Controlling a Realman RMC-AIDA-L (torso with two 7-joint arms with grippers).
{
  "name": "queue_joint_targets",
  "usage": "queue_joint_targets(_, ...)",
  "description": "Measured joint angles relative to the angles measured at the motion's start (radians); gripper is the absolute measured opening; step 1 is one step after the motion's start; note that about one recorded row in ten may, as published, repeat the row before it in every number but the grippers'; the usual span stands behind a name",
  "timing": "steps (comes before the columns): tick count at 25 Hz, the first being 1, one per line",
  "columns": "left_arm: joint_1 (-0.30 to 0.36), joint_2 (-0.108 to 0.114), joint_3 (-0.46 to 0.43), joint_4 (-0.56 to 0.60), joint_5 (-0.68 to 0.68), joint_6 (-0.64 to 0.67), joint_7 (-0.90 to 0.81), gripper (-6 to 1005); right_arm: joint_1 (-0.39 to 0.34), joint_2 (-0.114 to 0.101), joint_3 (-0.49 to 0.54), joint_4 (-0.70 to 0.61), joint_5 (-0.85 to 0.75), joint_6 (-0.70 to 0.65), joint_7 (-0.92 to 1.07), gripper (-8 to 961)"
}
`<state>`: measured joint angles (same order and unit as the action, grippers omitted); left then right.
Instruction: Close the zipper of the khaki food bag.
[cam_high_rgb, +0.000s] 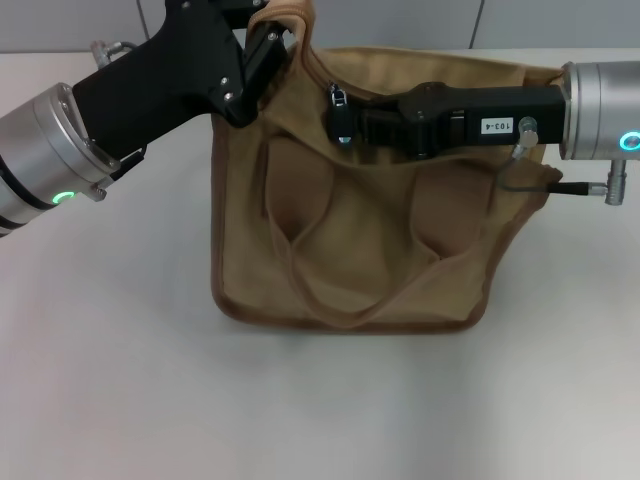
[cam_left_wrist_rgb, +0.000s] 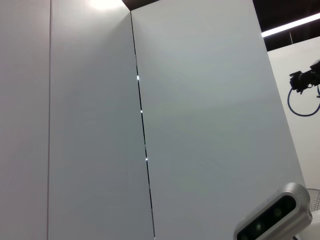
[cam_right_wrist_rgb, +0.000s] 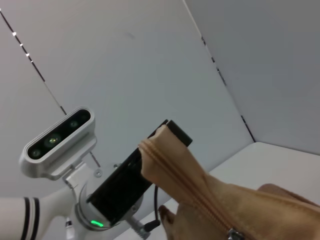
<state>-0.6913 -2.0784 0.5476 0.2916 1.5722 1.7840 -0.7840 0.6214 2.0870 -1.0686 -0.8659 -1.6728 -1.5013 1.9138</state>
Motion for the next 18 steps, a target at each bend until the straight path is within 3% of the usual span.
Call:
queue_joint_targets(7, 0.008, 0.001, -0.011, -0.006, 0.000, -0.001, -0.003, 41, -0.081, -0.006, 0.019, -0.078, -0.025, 0.032, 0.062, 12)
queue_joint_targets(12, 0.029, 0.004, -0.027, -0.007, -0.011, 0.000, 0.000, 43, -0.147, -0.009, 0.205, -0.148, -0.145, -0.007, 0.114, 18)
queue_joint_targets(18, 0.042, 0.006, -0.024, -0.006, -0.038, -0.009, -0.002, 45, -0.163, -0.023, 0.414, -0.130, -0.159, -0.175, 0.056, 76)
